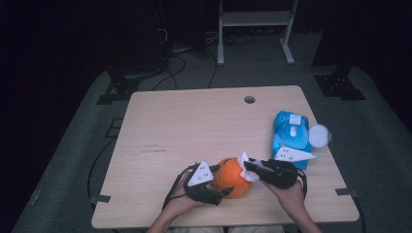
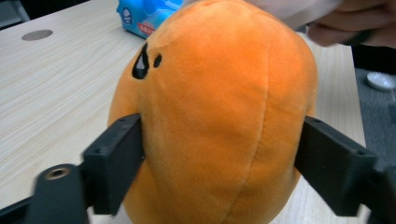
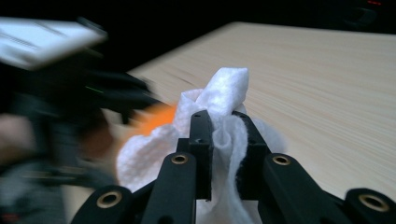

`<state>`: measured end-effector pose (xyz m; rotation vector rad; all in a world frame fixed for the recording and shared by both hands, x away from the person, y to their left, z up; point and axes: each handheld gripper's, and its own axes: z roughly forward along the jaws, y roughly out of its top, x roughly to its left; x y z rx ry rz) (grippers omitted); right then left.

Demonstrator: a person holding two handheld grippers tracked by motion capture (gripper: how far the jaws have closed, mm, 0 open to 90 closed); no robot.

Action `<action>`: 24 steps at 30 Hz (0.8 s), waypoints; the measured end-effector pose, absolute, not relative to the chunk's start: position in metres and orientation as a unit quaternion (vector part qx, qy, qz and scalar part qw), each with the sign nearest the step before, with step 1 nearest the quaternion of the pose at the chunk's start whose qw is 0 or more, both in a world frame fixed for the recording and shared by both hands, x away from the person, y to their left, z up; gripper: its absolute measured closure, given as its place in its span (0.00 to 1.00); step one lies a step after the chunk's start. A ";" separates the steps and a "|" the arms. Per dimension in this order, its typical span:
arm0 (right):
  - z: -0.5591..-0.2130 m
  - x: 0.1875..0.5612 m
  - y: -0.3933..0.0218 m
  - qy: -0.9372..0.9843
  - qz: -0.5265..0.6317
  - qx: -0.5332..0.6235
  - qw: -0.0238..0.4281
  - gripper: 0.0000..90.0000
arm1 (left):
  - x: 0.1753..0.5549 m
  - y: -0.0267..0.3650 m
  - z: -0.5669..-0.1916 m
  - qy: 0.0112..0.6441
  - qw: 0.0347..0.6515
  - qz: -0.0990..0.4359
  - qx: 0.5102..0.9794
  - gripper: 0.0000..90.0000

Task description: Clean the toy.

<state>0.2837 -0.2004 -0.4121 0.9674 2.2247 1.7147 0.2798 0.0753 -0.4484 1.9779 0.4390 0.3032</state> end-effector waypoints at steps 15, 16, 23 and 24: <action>-0.400 0.269 -0.183 0.761 0.572 0.289 0.102 0.88 | 0.276 0.076 -0.427 0.222 0.518 0.137 0.815 0.41; -0.404 0.272 -0.185 0.760 0.568 0.298 0.104 0.88 | 0.276 0.076 -0.428 0.222 0.518 0.141 0.814 0.38; -0.412 0.281 -0.199 0.744 0.567 0.338 0.104 0.88 | 0.287 0.075 -0.446 0.232 0.519 0.115 0.815 0.13; -0.411 0.278 -0.195 0.747 0.567 0.329 0.107 0.88 | 0.286 0.074 -0.446 0.224 0.515 0.114 0.819 0.16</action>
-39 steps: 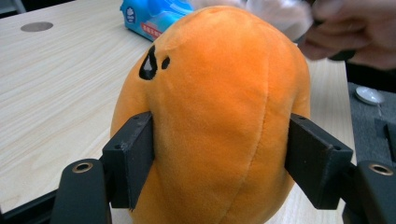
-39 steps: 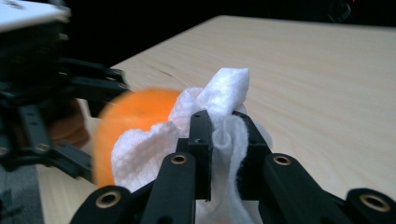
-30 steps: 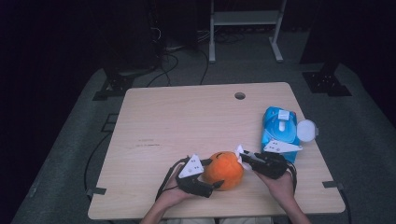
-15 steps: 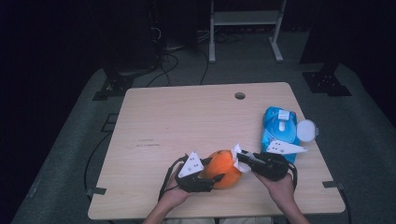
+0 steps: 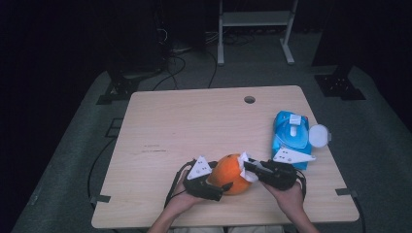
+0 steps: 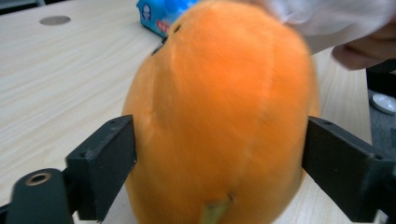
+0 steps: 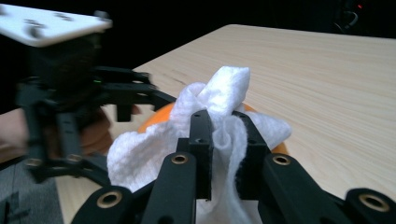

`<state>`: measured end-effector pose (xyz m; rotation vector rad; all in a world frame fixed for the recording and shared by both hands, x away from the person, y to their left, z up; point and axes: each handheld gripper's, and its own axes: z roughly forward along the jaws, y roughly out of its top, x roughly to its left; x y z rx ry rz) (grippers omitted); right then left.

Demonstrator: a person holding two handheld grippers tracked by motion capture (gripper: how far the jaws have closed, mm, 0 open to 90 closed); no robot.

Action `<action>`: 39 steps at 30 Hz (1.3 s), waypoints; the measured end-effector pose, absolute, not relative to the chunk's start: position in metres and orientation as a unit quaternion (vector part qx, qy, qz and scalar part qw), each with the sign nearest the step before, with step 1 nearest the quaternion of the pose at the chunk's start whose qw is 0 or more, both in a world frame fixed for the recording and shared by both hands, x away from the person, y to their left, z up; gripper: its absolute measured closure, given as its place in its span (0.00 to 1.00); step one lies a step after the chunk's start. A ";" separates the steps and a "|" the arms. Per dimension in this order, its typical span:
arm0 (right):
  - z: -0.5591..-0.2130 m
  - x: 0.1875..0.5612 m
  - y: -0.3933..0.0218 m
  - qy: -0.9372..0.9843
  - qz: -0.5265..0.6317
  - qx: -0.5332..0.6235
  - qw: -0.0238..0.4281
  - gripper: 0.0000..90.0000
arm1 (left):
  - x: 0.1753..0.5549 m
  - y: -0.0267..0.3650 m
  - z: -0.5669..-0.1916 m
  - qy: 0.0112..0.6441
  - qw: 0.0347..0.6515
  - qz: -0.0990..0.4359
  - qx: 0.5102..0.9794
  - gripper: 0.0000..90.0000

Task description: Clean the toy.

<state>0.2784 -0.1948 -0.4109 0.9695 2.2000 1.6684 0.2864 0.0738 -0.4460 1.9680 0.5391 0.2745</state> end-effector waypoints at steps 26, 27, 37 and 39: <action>-0.417 0.279 -0.191 0.749 0.542 0.357 0.133 0.88 | 0.282 0.078 -0.435 0.230 0.531 0.118 0.807 0.36; -0.418 0.279 -0.191 0.748 0.544 0.359 0.129 0.88 | 0.282 0.076 -0.436 0.229 0.530 0.115 0.808 0.35; -0.416 0.276 -0.182 0.758 0.546 0.328 0.138 0.87 | 0.283 0.084 -0.437 0.231 0.534 0.109 0.806 0.33; -0.419 0.278 -0.189 0.752 0.543 0.346 0.142 0.87 | 0.284 0.085 -0.437 0.234 0.536 0.111 0.804 0.33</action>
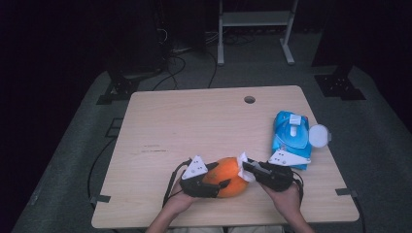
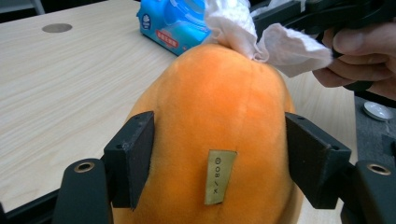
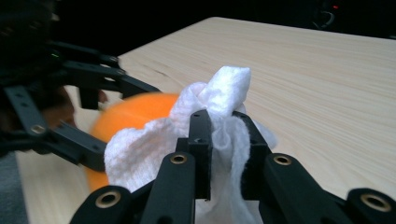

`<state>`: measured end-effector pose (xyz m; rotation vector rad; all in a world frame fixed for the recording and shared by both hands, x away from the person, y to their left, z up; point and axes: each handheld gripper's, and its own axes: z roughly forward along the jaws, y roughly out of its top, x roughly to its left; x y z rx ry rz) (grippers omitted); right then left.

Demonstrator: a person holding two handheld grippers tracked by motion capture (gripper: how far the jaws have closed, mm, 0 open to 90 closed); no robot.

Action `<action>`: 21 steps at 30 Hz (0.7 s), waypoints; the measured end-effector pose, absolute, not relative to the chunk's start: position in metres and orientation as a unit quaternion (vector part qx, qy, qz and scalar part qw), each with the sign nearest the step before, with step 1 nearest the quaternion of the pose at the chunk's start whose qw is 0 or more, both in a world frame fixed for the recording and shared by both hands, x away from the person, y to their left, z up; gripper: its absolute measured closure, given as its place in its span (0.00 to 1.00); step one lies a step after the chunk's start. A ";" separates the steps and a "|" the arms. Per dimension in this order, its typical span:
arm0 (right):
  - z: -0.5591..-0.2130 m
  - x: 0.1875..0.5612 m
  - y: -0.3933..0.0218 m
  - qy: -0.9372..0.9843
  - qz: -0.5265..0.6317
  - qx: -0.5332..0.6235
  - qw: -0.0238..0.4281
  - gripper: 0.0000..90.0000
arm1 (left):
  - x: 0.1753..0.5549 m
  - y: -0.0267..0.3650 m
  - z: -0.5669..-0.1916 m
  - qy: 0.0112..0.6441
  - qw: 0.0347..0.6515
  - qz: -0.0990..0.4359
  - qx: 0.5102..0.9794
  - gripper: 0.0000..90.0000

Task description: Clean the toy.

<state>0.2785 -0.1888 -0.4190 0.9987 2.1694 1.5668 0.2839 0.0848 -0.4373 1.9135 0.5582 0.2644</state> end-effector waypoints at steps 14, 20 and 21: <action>-0.428 0.283 -0.196 0.747 0.544 0.360 0.127 0.87 | 0.299 0.095 -0.441 0.282 0.563 0.077 0.773 0.33; -0.412 0.271 -0.177 0.760 0.556 0.309 0.134 0.87 | 0.289 0.082 -0.440 0.231 0.549 0.104 0.796 0.29; -0.413 0.272 -0.176 0.763 0.551 0.310 0.136 0.87 | 0.289 0.083 -0.439 0.226 0.549 0.107 0.797 0.26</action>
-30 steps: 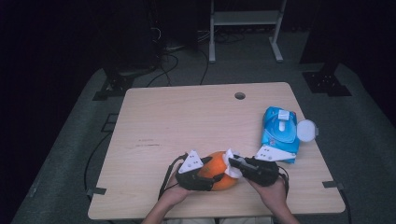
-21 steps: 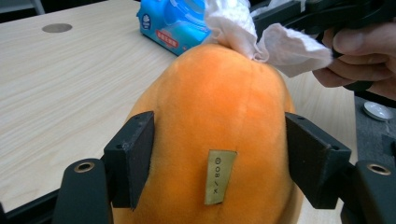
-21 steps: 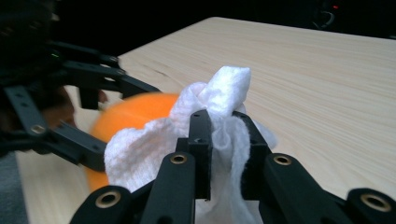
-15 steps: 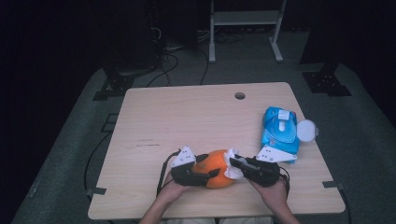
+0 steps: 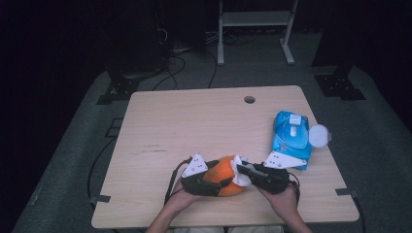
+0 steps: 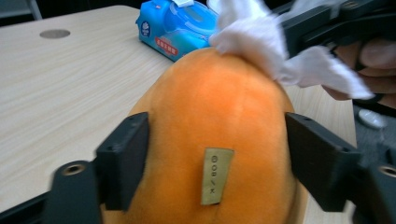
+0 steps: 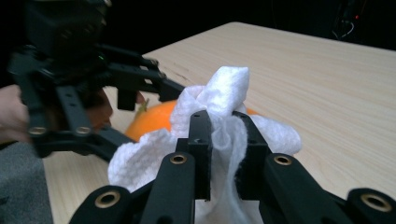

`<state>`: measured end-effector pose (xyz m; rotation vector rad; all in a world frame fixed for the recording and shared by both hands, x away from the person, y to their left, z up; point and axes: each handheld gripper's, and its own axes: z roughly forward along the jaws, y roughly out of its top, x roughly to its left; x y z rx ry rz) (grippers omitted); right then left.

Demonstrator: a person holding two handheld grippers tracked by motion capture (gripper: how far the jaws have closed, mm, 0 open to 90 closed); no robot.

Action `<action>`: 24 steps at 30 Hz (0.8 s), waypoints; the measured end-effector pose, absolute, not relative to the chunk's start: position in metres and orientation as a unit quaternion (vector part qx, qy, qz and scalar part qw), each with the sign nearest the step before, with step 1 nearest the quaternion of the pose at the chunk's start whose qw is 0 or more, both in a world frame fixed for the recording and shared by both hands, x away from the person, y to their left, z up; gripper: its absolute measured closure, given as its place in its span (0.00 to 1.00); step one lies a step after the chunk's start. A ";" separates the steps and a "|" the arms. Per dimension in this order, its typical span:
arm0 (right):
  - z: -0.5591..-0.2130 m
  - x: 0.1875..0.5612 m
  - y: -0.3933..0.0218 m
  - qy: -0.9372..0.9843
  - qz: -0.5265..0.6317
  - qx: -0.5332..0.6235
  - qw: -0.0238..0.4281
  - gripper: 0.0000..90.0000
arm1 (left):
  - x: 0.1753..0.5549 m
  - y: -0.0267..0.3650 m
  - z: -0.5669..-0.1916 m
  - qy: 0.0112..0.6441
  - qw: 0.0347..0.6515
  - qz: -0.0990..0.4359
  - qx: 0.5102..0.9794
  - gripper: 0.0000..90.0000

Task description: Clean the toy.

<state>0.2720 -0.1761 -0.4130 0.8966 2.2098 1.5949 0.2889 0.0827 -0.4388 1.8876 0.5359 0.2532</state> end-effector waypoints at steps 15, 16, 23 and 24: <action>-0.414 0.275 -0.177 0.757 0.561 0.311 0.122 0.87 | 0.287 0.078 -0.438 0.222 0.525 0.118 0.813 0.35; -0.414 0.275 -0.177 0.761 0.556 0.309 0.127 0.87 | 0.287 0.079 -0.437 0.222 0.526 0.116 0.813 0.37; -0.421 0.282 -0.194 0.752 0.537 0.348 0.158 0.87 | 0.284 0.070 -0.438 0.216 0.529 0.122 0.812 0.30; -0.418 0.278 -0.190 0.756 0.539 0.335 0.161 0.87 | 0.285 0.070 -0.438 0.217 0.528 0.126 0.811 0.26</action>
